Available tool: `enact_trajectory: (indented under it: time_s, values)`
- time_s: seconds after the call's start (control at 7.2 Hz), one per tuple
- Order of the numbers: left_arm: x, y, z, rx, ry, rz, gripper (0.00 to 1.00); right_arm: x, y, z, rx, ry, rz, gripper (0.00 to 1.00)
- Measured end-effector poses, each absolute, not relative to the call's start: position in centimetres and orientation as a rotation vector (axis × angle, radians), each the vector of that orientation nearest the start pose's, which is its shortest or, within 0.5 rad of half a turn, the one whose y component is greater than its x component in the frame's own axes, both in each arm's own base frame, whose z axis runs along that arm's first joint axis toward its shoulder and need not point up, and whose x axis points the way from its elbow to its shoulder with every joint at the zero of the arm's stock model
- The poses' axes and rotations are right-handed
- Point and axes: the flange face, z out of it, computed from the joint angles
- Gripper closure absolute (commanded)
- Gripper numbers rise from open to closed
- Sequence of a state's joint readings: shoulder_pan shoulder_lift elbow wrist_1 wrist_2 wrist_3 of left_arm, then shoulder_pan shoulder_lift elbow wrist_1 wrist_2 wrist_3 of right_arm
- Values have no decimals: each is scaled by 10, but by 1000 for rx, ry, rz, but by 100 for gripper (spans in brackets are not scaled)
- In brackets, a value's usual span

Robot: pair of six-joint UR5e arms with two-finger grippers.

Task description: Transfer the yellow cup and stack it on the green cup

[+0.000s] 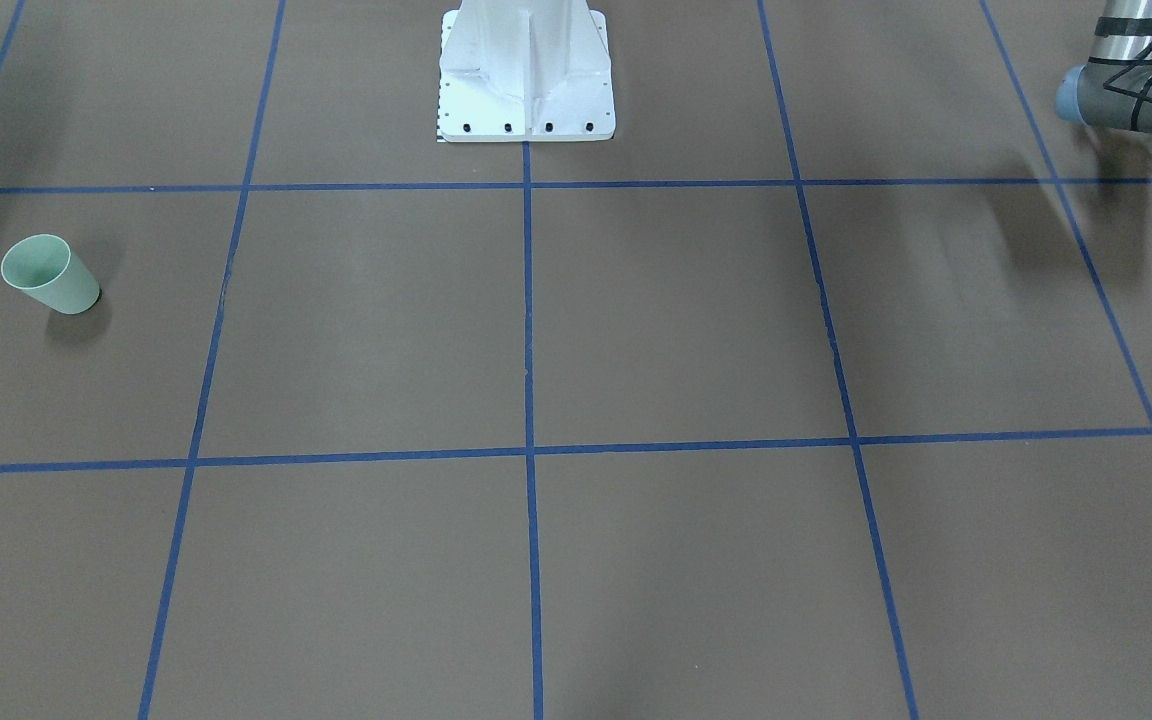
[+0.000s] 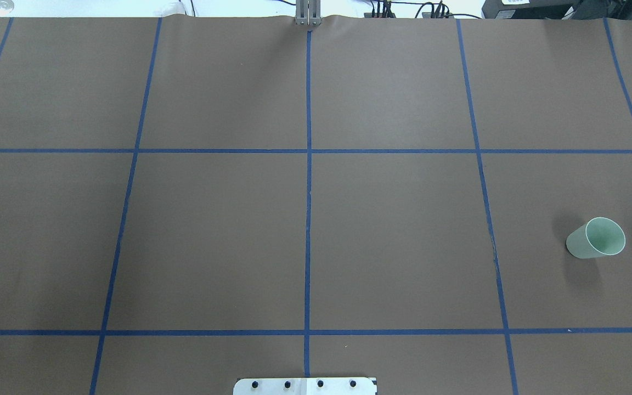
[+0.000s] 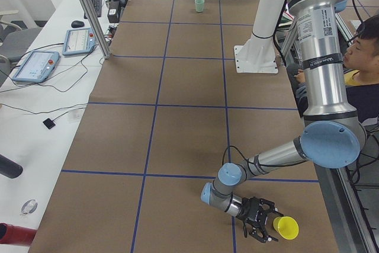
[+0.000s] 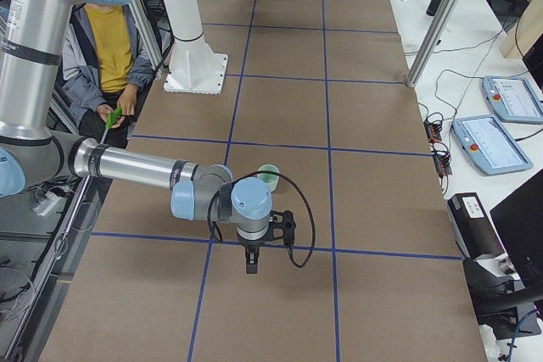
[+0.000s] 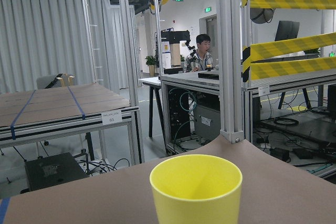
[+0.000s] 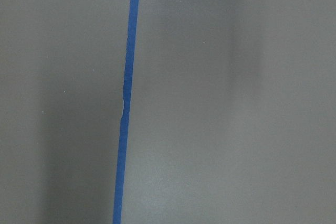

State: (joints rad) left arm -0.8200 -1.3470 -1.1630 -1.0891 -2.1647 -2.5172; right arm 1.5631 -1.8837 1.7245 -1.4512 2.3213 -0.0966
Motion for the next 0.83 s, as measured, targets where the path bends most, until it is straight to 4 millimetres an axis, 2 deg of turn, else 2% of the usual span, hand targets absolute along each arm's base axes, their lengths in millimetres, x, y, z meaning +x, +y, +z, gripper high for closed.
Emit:
enact_trajectory:
  time_s: [0.42,0.56,0.69,0.83]
  values:
    - [72,-188,940,-597,-1307,-1805,1,63,-354,705,-1,-753,-86,0]
    - [71,-186,941,-610,-1303,-1789,13,63,-355,705,-1,-753,-86,0]
    - [69,-184,943,-619,-1304,-1775,35,63,-355,704,0,-753,-86,0]
    - [67,-182,945,-627,-1302,-1761,47,63,-355,704,0,-753,-86,0]
